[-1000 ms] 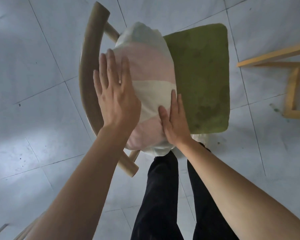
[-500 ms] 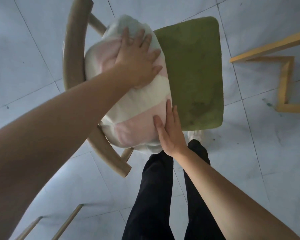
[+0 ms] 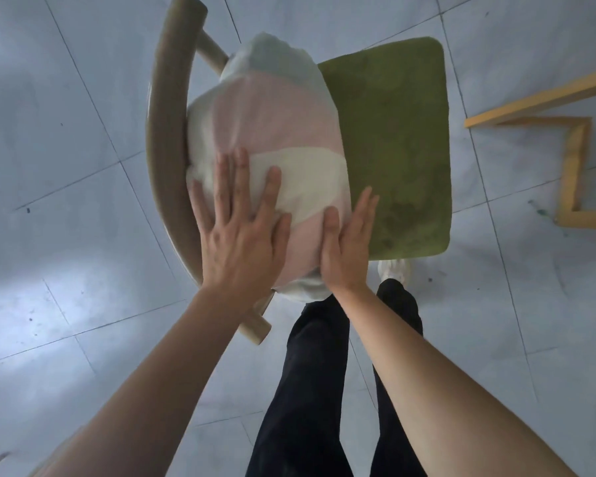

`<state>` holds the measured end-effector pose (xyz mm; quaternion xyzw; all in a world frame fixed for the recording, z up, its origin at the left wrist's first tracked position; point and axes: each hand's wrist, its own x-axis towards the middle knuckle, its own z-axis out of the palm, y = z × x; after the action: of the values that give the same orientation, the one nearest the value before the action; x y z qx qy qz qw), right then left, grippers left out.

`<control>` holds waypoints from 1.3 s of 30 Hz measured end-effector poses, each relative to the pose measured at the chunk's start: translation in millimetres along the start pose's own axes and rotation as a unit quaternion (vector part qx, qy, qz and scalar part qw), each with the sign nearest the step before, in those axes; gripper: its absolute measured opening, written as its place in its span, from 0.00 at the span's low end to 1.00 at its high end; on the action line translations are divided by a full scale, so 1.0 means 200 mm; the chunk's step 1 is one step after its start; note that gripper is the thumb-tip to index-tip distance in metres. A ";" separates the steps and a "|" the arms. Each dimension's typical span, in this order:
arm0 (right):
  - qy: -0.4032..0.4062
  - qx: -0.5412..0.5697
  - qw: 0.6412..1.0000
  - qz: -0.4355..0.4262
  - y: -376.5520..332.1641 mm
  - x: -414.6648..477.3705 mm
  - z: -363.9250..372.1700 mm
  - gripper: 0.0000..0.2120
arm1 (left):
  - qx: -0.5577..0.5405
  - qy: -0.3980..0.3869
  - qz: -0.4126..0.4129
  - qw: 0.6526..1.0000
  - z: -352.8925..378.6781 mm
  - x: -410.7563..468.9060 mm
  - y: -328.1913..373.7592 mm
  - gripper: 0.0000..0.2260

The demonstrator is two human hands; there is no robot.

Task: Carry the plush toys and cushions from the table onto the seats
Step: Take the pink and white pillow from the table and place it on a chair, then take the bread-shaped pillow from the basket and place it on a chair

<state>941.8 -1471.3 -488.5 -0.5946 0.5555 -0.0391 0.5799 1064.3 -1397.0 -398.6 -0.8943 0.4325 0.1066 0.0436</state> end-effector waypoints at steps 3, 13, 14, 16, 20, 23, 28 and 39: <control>-0.062 -0.007 0.997 0.040 0.05 -0.09 0.00 0.38 | -0.042 -0.001 -0.024 0.999 0.02 -0.02 0.00 0.27; -0.122 -0.128 0.982 -0.063 -0.63 -0.33 -0.57 0.25 | -0.295 0.000 -0.072 0.953 -0.65 -0.33 0.02 0.26; -0.113 -0.118 0.983 -0.086 -0.75 -0.40 -0.65 0.25 | -0.324 0.020 -0.099 0.941 -0.76 -0.39 0.02 0.26; -0.105 -0.087 0.981 -0.135 -0.98 -0.54 -0.80 0.26 | -0.395 0.069 -0.155 0.903 -0.99 -0.52 0.00 0.27; -0.092 -0.043 0.974 -0.205 -1.29 -0.84 -1.04 0.27 | -0.454 0.176 -0.235 0.841 -1.32 -0.83 -0.06 0.26; -0.097 0.003 0.964 -0.249 -1.40 -1.02 -1.12 0.24 | -0.476 0.253 -0.268 0.798 -1.46 -1.06 -0.09 0.27; -0.209 0.008 0.935 -0.286 -1.42 -1.17 -1.16 0.26 | -0.510 0.392 -0.377 0.666 -1.57 -1.43 0.01 0.23; -0.432 -0.141 0.851 -0.264 -1.17 -1.31 -1.09 0.27 | -0.493 0.416 -0.622 0.444 -1.21 -2.26 0.82 0.26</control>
<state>836.3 -1494.1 -89.4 -0.7512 0.0707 0.1486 0.6392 699.9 -1195.4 -57.3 -0.7320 -0.3986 -0.1384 -0.5349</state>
